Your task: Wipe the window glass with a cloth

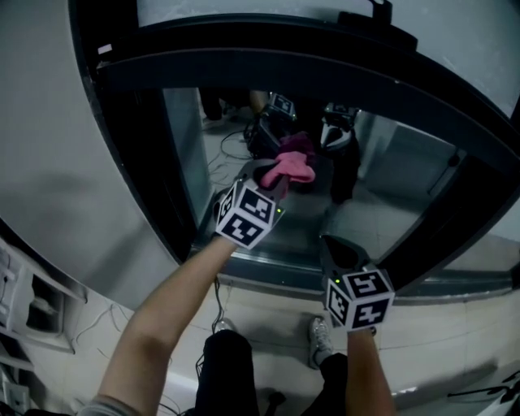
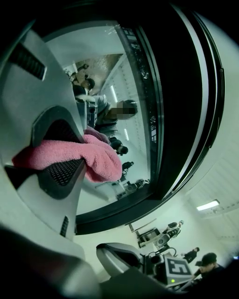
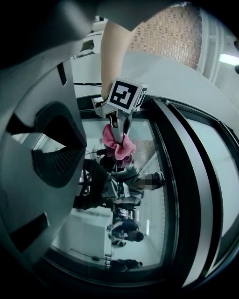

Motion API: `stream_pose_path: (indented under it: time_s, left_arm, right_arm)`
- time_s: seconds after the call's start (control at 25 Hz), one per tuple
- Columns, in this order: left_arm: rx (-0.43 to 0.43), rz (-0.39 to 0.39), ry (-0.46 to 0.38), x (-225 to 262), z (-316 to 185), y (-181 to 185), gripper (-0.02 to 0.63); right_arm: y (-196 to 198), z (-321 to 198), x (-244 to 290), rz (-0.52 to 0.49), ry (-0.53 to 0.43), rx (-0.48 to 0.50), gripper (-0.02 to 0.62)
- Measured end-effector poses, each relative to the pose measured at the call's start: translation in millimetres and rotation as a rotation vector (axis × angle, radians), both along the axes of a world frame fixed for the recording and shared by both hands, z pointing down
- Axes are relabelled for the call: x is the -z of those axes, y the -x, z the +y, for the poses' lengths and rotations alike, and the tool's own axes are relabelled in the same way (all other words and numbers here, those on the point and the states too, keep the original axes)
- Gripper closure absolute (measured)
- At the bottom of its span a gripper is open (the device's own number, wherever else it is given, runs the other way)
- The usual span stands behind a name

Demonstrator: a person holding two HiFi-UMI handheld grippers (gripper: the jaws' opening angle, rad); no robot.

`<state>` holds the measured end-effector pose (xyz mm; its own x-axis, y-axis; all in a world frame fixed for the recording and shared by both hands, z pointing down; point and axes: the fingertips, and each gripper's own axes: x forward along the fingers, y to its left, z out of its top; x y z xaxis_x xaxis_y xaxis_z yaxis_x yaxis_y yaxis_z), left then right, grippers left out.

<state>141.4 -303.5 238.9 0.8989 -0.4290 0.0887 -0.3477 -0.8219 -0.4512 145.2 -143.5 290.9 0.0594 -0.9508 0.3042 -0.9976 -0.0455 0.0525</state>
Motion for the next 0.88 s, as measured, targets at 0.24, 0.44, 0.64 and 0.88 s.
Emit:
stream_pose_path:
  time_s: [0.24,0.44,0.64,0.88]
  left_arm:
    - [-0.001,-0.033,0.014,-31.8,3.2,-0.7,0.551]
    - [-0.01,-0.048,0.037,-56.5,0.1,-1.0,0.551]
    - [-0.011,-0.077,0.053,-79.3,-0.2,-1.6,0.551]
    - [-0.003,-0.138,0.099,-121.5,0.0,1.2,0.551]
  right_arm:
    - [-2.9,0.9,-17.4,-0.009,0.024,0.009,0.597]
    - [-4.6,-6.8,-32.5,-0.022,0.046,0.009,0.597]
    - [-3.8,-11.1,-46.1,-0.037,0.052,0.021,0.597]
    - [-2.3,-12.2,-64.7,-0.059,0.067,0.026,0.597]
